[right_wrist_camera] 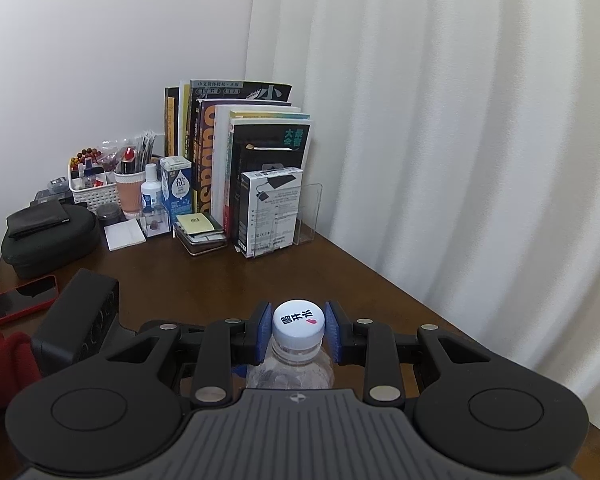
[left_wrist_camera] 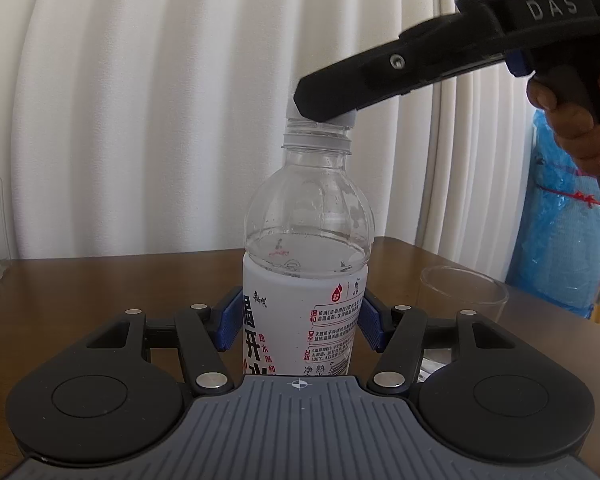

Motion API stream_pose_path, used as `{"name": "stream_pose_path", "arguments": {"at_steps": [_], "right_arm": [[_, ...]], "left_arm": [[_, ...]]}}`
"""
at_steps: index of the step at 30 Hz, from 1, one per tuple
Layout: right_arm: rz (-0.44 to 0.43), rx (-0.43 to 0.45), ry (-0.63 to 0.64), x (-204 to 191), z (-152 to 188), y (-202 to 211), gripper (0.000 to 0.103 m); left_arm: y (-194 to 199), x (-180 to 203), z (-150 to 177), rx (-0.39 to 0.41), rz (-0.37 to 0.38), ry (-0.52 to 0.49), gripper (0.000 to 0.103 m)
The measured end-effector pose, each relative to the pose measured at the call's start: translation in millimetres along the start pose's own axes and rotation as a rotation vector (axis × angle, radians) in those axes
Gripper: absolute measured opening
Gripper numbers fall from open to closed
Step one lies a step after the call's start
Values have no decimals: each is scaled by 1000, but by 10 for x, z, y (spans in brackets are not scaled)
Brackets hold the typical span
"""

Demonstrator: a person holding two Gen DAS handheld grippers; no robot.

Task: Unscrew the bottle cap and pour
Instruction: 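Twist the cap on the bottle neck with the right tool while the left tool holds the bottle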

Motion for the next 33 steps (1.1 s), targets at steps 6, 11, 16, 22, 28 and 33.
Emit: {"name": "stream_pose_path", "arguments": {"at_steps": [6,11,16,22,28,33], "right_arm": [[-3,8,-5,9,23,-4,32],[-6,8,-1,9,14,-32,33],[-10,13,-12,23,25,-40,33],[-7,22,-15,26,31,-72,33],[-11,32,-22,30,37,-61,33],[-5,31,-19,17,56,-56,34]], "left_arm": [[5,-11,8,1,4,-2,59],[15,-158,13,2,27,-7,59],[18,-72,17,1,14,-6,59],[15,-85,2,1,16,-4,59],[8,-67,3,0,14,-3,59],[9,-56,-4,0,13,-1,60]]}}
Point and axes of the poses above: each gripper's, at about its wrist camera, not at the fingertips, and y roughly against the way its jaws point, x to its right, z to its underside, the point moved 1 cm from there along -y, roughly the way its jaws point
